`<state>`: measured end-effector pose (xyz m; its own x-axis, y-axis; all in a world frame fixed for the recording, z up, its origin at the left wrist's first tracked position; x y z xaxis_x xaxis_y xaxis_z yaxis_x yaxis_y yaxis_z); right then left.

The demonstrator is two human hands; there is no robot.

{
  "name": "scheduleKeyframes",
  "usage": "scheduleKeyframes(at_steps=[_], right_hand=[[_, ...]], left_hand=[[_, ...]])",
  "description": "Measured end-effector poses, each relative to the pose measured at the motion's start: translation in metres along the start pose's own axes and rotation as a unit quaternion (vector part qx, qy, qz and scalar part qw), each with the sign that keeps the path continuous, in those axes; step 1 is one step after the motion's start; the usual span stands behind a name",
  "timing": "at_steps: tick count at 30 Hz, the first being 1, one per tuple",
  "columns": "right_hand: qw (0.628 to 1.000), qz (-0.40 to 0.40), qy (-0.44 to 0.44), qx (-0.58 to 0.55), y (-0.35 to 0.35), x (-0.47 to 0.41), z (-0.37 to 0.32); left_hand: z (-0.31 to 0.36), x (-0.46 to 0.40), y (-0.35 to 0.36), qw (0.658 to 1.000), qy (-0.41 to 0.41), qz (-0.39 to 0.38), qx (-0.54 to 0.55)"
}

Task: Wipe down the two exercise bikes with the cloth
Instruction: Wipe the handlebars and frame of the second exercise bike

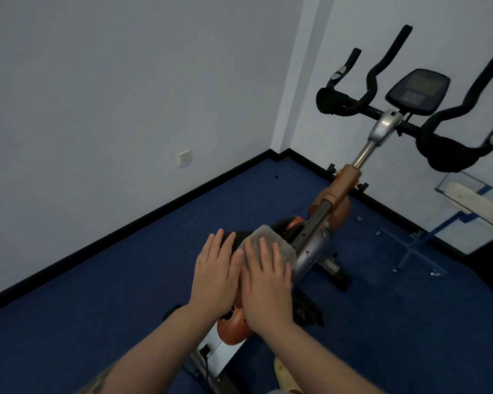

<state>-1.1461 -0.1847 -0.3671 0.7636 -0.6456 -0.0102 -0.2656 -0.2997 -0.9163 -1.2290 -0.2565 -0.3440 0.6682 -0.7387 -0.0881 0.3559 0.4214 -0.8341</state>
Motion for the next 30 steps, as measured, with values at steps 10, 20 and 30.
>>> scheduleKeyframes(at_steps=[10,20,30], right_hand=[[0.997,-0.069,0.034,-0.002,-0.015,-0.075,0.039],[0.987,-0.133,-0.092,-0.013,-0.030,-0.114,0.074],[0.945,-0.154,-0.286,0.031,-0.042,-0.126,0.081]], left_hand=[[-0.012,-0.007,0.002,0.997,-0.020,0.016,-0.075],[-0.004,-0.012,0.013,0.991,-0.125,0.034,-0.043],[-0.007,0.001,0.021,0.962,-0.267,0.053,0.037]])
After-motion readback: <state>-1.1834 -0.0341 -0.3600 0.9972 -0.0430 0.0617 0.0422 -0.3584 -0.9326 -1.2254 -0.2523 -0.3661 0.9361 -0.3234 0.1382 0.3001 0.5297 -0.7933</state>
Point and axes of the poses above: each hand's wrist, its own x-axis away from the middle knuckle, its own y-axis out of the palm, z = x × y, the point moved 6 cm from there along -x, towards the middle knuckle, and after that the axes turned 6 degrees about -x, right-handed, at the moved point
